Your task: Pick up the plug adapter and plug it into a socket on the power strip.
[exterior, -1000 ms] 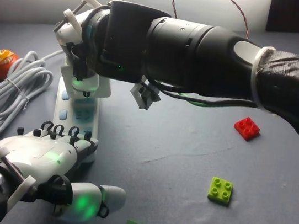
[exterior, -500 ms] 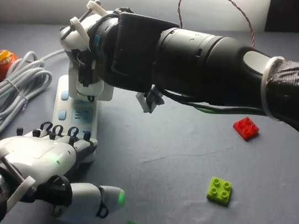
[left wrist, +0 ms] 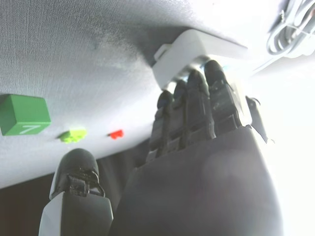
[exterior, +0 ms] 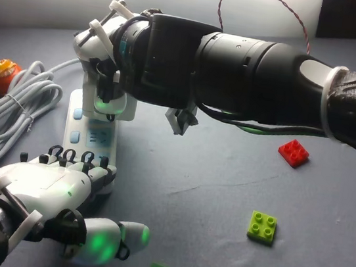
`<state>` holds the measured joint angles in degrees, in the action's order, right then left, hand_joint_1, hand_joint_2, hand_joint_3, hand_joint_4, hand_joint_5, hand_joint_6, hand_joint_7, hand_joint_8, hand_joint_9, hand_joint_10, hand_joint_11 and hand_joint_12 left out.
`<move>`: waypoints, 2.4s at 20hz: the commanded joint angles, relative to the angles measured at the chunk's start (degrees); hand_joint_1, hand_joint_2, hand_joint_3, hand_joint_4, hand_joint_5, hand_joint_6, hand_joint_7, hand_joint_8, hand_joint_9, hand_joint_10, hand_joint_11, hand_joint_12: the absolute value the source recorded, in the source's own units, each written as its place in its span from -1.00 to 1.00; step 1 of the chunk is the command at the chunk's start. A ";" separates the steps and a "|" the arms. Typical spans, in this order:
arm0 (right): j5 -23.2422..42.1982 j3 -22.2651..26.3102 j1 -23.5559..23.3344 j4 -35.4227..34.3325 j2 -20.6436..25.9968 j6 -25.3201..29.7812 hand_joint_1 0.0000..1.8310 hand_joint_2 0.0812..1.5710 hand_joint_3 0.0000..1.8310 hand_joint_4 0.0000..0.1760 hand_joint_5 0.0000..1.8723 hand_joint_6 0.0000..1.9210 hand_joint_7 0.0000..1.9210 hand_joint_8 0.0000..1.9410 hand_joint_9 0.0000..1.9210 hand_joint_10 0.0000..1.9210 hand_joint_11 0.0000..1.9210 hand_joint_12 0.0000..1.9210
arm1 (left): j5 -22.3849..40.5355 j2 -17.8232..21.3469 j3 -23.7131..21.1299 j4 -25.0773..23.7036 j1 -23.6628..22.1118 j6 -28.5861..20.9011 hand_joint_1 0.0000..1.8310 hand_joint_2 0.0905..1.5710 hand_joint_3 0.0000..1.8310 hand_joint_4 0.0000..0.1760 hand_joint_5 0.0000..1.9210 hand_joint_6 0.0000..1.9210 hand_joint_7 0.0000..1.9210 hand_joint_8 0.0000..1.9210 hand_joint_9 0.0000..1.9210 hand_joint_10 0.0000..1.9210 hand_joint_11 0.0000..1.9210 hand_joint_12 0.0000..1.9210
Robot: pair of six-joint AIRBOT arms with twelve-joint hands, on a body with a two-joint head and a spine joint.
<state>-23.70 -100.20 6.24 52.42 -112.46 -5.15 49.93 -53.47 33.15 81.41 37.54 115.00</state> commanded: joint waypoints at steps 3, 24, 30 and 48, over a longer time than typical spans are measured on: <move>3.40 0.62 0.35 -0.67 0.01 0.55 0.34 0.38 -1.00 -1.00 -0.03 0.08 0.13 -0.09 0.31 -0.99 -0.16 0.06 | 1.51 -0.33 0.03 -0.89 0.12 -0.21 -1.00 0.44 -1.00 -1.00 -0.86 -1.00 -0.84 -1.00 -0.85 -1.00 -1.00 -0.72; 6.69 0.73 -0.97 0.00 3.46 0.55 -0.04 0.35 -1.00 -1.00 -0.70 -1.00 -0.61 -1.00 -0.61 -1.00 -1.00 -0.07 | 1.49 -0.34 0.11 -0.90 -0.26 -0.36 -1.00 0.44 -1.00 -1.00 -0.86 -1.00 -0.85 -1.00 -0.86 -1.00 -1.00 -0.72; 5.28 8.70 -2.86 0.00 9.65 -0.39 -0.08 0.24 -1.00 -1.00 -0.90 -1.00 -0.86 -1.00 -0.85 -1.00 -1.00 -0.48 | 0.77 -0.33 0.25 -0.91 -1.23 -0.38 -1.00 0.44 -1.00 -1.00 -0.84 -1.00 -0.83 -1.00 -0.83 -1.00 -1.00 -0.65; 9.45 53.45 -5.03 0.02 60.34 -4.99 -0.27 0.18 -1.00 -1.00 -0.69 -0.93 -0.60 -0.66 -0.60 -0.54 -1.00 0.17 | -13.15 11.06 -0.30 -0.91 -9.35 1.37 -1.00 0.45 -1.00 -1.00 -0.94 0.41 -0.80 0.26 -0.84 0.28 -1.00 0.62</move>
<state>-19.27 -46.78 1.80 50.89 -51.75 -10.17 35.07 -42.83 32.80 83.20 28.42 116.33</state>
